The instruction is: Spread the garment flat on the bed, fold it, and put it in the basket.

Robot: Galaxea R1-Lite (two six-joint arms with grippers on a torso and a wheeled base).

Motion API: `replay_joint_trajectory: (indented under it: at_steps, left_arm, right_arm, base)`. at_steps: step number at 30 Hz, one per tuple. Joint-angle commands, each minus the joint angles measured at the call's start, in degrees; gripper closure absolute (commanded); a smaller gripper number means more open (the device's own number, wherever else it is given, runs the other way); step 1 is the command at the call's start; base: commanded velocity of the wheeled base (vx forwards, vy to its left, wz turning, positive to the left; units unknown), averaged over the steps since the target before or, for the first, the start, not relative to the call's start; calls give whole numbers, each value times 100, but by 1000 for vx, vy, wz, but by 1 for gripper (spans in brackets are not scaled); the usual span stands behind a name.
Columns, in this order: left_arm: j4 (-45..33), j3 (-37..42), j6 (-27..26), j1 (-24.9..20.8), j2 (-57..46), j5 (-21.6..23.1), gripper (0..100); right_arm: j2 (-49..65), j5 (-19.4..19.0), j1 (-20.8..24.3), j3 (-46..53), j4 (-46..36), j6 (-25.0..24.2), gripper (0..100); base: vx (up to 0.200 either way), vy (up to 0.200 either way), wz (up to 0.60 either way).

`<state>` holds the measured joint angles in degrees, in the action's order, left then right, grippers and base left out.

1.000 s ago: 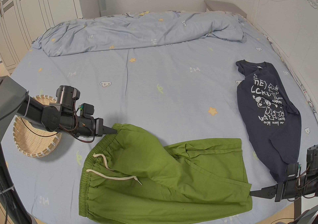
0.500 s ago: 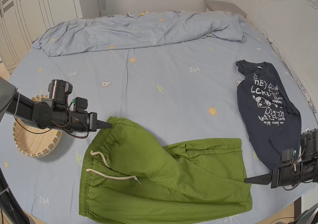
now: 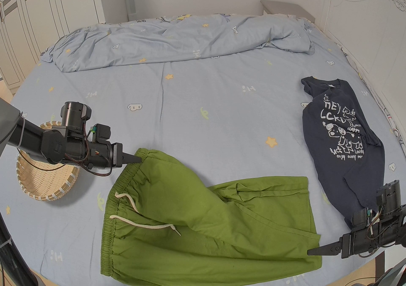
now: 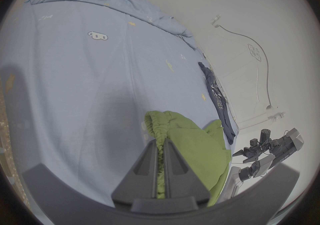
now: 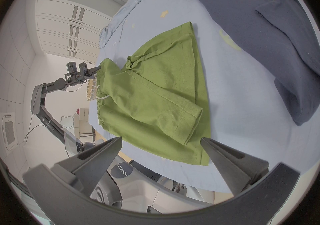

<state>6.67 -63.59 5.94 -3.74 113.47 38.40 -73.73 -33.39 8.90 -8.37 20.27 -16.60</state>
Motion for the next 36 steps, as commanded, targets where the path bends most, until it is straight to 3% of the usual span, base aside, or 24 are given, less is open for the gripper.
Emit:
replay_joint_trajectory:
  at_steps: [1,14,34,35,36]
  left_arm:
    - [1,22,4,5,-27,1,100]
    - [1,13,4,5,-27,1,100]
    - [10,-5,4,5,-27,1,100]
    - [10,-5,4,14,-27,1,100]
    - [10,-5,4,14,-27,1,100]
  right_arm:
    - [-256,-1,-29,-68,29,-1,0]
    - [-1487,26,15,-129,1137,8,0]
    - [-1399,17,24,-85,1295,-54,0]
    - [-1399,17,24,-85,1295,-54,100]
    - [-1399,17,24,-85,1295,-54,100]
  base:
    - [0,0,0]
    - [0,0,0]
    - [0,0,0]
    - [0,0,0]
    - [0,0,0]
